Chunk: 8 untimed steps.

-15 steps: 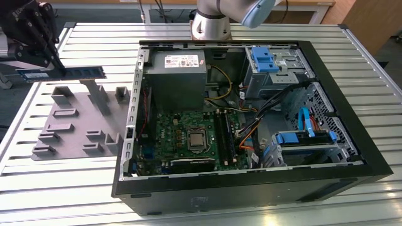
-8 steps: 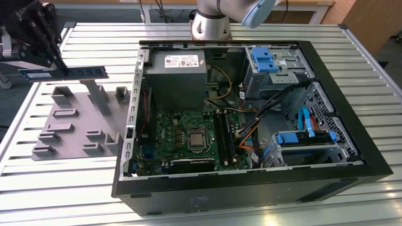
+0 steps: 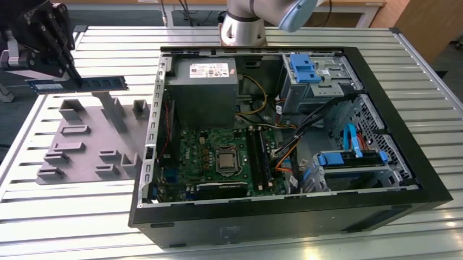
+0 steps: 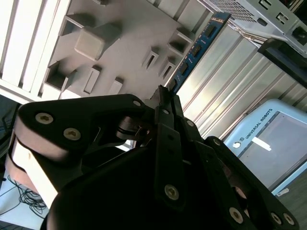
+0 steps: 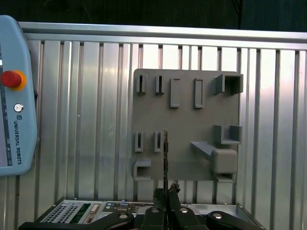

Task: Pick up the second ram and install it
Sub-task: 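Pick up the second ram and move it above second insertion slot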

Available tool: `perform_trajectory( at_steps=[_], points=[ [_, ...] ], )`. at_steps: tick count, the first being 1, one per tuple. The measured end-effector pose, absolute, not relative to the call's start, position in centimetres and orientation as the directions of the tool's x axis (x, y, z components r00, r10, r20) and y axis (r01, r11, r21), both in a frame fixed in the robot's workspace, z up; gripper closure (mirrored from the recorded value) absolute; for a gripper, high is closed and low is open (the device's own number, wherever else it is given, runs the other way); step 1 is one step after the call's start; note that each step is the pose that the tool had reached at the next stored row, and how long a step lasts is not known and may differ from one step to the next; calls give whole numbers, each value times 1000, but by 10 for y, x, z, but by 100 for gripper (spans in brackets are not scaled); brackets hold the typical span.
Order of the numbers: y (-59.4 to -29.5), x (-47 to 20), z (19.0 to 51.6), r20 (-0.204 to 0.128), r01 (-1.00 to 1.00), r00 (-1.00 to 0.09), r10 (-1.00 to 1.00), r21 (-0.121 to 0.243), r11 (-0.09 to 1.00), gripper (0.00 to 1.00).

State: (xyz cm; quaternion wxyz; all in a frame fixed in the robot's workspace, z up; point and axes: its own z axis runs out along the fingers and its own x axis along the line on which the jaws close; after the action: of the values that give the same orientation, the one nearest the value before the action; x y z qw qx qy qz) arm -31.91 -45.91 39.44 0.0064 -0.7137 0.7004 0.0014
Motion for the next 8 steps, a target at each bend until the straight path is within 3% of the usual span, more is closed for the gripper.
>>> perform_trajectory(
  at_steps=[8],
  points=[
    [-459,-314,394,-11,-1000,19,-1000,-7,-19,86]
  ],
)
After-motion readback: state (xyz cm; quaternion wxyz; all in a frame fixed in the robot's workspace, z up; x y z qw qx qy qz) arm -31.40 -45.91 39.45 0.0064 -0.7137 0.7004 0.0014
